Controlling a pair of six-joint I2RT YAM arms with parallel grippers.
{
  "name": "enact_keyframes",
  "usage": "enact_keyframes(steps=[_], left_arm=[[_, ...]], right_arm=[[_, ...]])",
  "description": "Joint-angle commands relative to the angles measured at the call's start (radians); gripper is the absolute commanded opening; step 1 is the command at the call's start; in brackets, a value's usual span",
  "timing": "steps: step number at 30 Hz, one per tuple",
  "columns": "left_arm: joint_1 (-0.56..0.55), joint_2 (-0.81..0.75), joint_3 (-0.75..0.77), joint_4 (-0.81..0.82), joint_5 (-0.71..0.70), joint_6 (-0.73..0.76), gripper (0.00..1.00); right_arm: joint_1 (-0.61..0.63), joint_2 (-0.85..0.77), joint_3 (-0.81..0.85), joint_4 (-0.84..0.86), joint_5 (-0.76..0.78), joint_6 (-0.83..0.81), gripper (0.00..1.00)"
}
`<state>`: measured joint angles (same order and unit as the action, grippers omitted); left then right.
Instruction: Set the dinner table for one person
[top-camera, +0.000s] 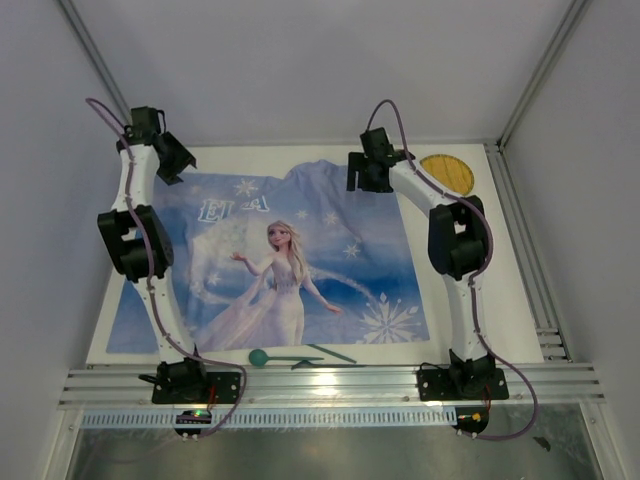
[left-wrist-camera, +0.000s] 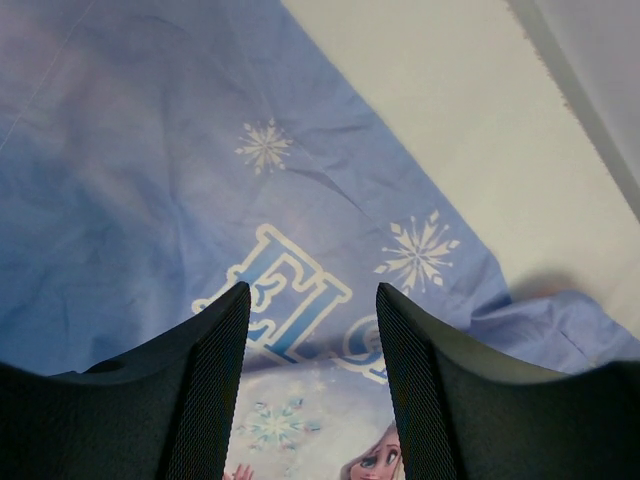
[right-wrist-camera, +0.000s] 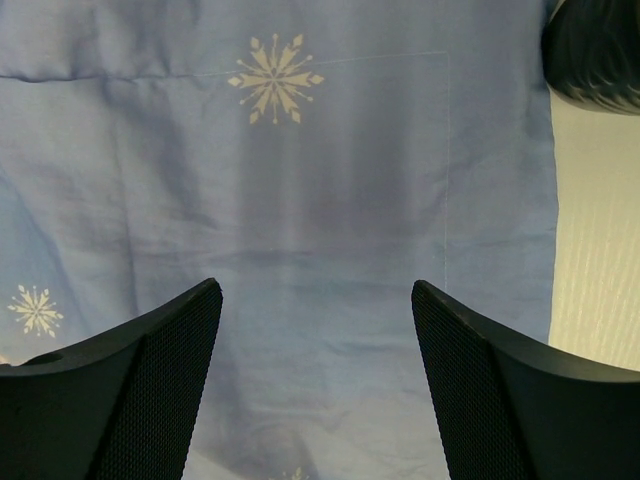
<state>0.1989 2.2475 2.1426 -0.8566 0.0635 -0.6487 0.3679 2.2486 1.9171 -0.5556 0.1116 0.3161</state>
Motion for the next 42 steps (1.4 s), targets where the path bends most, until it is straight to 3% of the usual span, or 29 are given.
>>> enact_keyframes(steps=[1,7,13,25,42], left_arm=[[-0.044,-0.12,-0.042,0.045,0.036,-0.006,0.56],[-0.186,-0.198,-0.095,0.062,-0.011,0.027,0.57],[-0.285,-0.2,-0.04,0.001,-0.034,0.044,0.57],[-0.302,-0.256,-0.049,-0.076,-0.123,0.078,0.56],[-0.302,-0.308,0.037,-0.108,-0.159,0.112,0.58]], right_arm=[[-0.012,0.014,0.045,0.016,-0.029,0.003,0.81],[-0.015,0.071,0.101,0.063,-0.05,-0.035,0.81],[-0.018,0.118,0.135,0.102,-0.089,-0.045,0.81],[-0.047,0.204,0.204,0.112,-0.096,-0.049,0.81],[-0.084,0.112,0.025,0.129,-0.078,-0.087,0.81]])
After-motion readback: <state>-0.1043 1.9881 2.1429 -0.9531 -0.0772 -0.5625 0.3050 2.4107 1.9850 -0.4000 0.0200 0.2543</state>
